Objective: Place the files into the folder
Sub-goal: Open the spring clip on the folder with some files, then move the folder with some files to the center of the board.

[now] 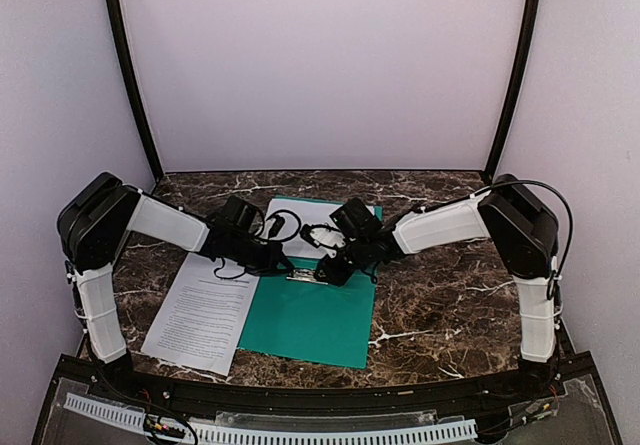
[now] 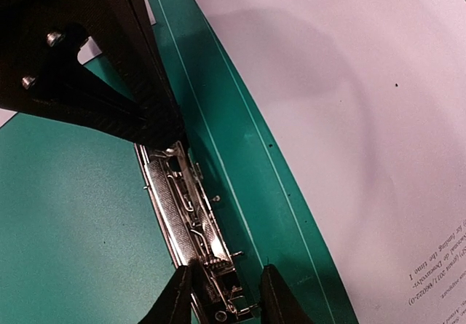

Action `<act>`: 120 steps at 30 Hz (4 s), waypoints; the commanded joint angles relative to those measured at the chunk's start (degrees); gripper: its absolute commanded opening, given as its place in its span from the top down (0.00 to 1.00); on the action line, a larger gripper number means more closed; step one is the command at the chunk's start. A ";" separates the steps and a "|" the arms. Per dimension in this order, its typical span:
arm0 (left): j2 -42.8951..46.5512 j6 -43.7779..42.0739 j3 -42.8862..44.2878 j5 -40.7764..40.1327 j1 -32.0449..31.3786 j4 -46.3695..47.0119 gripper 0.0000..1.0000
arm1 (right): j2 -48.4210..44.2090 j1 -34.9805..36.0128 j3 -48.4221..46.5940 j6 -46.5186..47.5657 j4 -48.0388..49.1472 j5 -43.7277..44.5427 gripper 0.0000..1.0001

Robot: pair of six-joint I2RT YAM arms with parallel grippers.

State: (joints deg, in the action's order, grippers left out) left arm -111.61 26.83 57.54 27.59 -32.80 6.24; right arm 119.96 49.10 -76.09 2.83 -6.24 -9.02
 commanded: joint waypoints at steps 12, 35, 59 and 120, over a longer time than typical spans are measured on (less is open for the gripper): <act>3.49 0.55 -1.90 0.12 -1.65 -21.18 0.99 | 4.76 0.03 4.40 -2.76 -4.72 8.84 0.74; 4.43 0.68 9.89 4.66 -2.08 -18.47 0.97 | -13.10 -2.39 8.69 -8.04 2.93 -8.12 0.56; 10.46 -13.96 12.94 3.93 -12.20 -18.59 0.29 | -24.55 -4.29 25.53 -19.34 4.44 -2.49 0.50; 5.63 -9.34 13.08 -20.63 4.86 -25.81 0.08 | -16.68 0.73 18.23 -47.67 -10.72 1.10 0.32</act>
State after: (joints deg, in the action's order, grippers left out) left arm -110.85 17.56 72.12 10.00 -29.04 -17.74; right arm 101.01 50.39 -57.89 -44.53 -17.72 -7.81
